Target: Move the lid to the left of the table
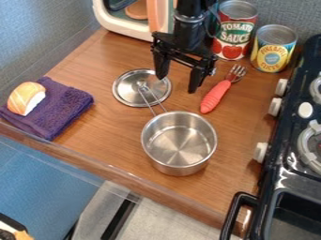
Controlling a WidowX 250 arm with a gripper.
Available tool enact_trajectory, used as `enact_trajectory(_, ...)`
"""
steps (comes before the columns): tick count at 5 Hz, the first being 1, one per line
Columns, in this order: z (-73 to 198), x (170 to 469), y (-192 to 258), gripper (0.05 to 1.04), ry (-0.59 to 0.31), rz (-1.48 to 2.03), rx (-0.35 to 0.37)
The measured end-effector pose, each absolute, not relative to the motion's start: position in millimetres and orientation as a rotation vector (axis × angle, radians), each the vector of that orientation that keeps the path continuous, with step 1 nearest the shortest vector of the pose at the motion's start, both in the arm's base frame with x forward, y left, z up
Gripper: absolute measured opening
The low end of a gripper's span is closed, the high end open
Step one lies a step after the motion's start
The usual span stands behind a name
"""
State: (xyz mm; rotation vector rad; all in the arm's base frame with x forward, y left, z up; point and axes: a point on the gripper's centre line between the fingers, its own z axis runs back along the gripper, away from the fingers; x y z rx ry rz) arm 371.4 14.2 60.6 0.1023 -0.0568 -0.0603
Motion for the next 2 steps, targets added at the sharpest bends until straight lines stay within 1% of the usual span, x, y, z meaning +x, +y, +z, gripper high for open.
enact_trajectory(1, 56, 371, 50, 1.001, -0.081, -0.013, 0.105)
enact_trajectory(2, 35, 370, 62, 1.0, -0.046, 0.014, 0.099)
